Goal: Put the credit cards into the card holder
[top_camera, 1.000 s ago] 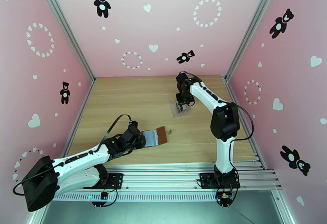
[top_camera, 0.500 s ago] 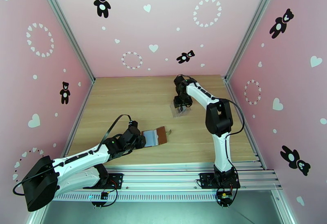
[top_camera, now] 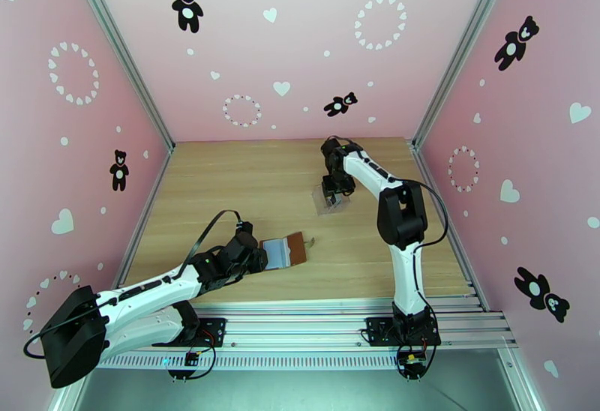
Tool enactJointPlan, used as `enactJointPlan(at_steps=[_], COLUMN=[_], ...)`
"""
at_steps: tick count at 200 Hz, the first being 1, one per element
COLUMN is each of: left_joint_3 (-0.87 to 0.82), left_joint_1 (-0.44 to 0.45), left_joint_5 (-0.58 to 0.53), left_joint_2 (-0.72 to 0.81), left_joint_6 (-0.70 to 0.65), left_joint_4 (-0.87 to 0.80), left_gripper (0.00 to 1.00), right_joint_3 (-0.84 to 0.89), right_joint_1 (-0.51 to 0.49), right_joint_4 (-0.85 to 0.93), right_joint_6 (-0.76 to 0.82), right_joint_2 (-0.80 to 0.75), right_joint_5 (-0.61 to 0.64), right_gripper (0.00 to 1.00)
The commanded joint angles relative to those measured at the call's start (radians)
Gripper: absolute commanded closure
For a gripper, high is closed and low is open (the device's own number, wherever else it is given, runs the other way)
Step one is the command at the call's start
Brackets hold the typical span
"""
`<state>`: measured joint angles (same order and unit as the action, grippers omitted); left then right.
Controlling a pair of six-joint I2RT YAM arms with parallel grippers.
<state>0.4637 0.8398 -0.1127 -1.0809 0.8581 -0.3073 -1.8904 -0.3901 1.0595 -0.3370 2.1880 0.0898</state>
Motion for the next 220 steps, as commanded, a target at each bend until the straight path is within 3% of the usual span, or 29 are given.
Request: enactJointPlan(at_steps=[1,37,104,174,202,220], left_joint_3=[0.005,0.006,0.009,0.006,0.004,0.003], left_joint_1=[-0.005,-0.005,-0.005,-0.005,-0.005,-0.005], left_joint_5=[0.004,0.005,0.007,0.005,0.006,0.005], left_joint_2=[0.003,-0.001,-0.009,-0.007,-0.01,-0.008], left_joint_6=[0.0,-0.001,-0.002,0.001,0.0,0.001], left_joint_4=[-0.017,-0.015,-0.013,-0.015,-0.011,-0.012], left_gripper=[0.69,0.68,0.68,0.68,0.68,0.68], right_joint_3=[-0.035,-0.049,-0.05,-0.048,-0.042,-0.04], right_joint_1=[0.003,0.003,0.003,0.008,0.011,0.011], right_joint_4=[0.025,0.037,0.059,0.068,0.065,0.064], right_joint_6=[0.0,-0.001,-0.014,-0.01,-0.007,-0.006], right_joint_2=[0.032,0.049,-0.027,-0.078,-0.083,-0.075], right_joint_5=[0.007,0.017,0.168,0.159,0.143,0.107], right_gripper=[0.44,0.45,0.48,0.55,0.65,0.66])
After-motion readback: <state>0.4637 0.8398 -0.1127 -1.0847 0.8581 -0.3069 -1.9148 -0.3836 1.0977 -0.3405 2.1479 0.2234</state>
